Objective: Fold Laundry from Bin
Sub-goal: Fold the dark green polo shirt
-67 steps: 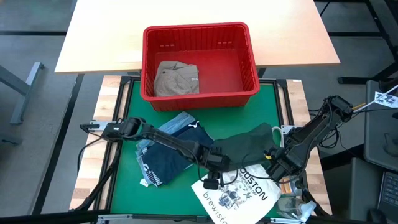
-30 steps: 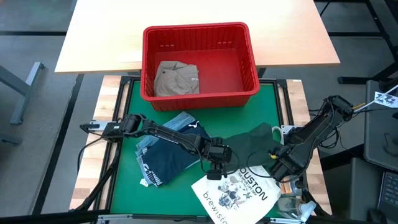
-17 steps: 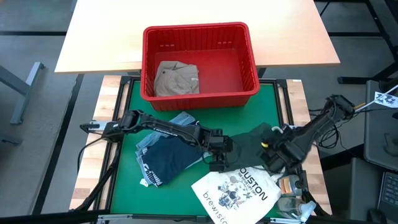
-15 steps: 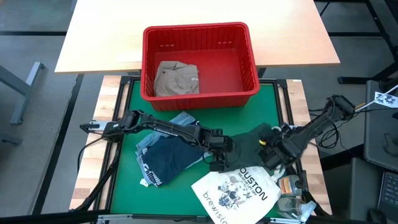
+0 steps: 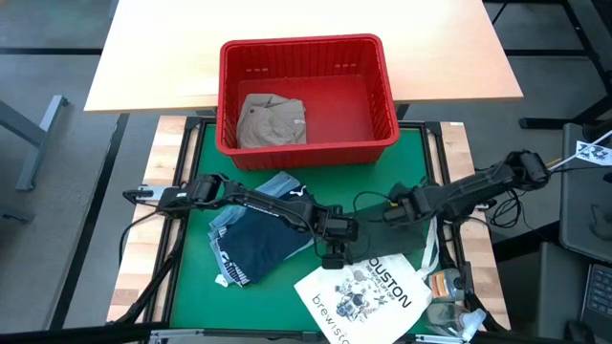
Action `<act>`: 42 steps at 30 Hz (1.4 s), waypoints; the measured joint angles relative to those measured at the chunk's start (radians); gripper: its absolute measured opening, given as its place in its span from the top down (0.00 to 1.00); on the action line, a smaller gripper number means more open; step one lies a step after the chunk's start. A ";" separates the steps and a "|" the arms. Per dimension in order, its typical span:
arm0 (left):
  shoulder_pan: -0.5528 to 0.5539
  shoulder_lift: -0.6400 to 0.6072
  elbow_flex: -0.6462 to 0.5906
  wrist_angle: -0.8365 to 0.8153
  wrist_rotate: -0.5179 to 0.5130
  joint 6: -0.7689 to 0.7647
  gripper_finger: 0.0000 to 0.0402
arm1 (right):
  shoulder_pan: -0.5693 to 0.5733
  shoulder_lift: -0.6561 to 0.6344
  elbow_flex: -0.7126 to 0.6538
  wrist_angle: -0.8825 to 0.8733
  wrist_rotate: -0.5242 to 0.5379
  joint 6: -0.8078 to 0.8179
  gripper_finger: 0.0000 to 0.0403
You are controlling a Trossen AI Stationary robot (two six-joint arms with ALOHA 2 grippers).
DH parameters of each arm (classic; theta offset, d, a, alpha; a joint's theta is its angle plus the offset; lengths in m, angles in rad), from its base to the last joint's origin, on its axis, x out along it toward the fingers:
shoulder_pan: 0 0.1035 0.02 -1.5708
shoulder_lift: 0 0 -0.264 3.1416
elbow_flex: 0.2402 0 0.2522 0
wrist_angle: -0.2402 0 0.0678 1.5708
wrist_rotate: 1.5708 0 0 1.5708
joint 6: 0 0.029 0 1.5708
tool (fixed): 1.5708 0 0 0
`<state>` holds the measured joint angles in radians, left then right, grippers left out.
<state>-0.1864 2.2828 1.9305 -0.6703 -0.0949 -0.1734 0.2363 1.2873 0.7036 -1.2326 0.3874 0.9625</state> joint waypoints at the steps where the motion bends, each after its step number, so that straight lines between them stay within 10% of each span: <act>1: 0.000 0.003 0.000 -0.010 0.000 0.000 0.69 | -0.021 0.000 -0.013 0.009 -0.013 -0.007 0.66; 30: -0.007 -0.106 0.000 -0.261 0.058 -0.206 0.69 | -0.142 -0.057 0.140 -0.179 -0.147 -0.206 0.66; 42: -0.072 -0.107 0.000 -0.589 0.044 -0.233 0.69 | 0.121 -0.288 0.134 -0.179 -0.196 -0.029 0.66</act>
<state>-0.2587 2.1761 1.9308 -1.2595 -0.0505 -0.4065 0.3571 0.9994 0.8375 -1.4117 0.1913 0.9335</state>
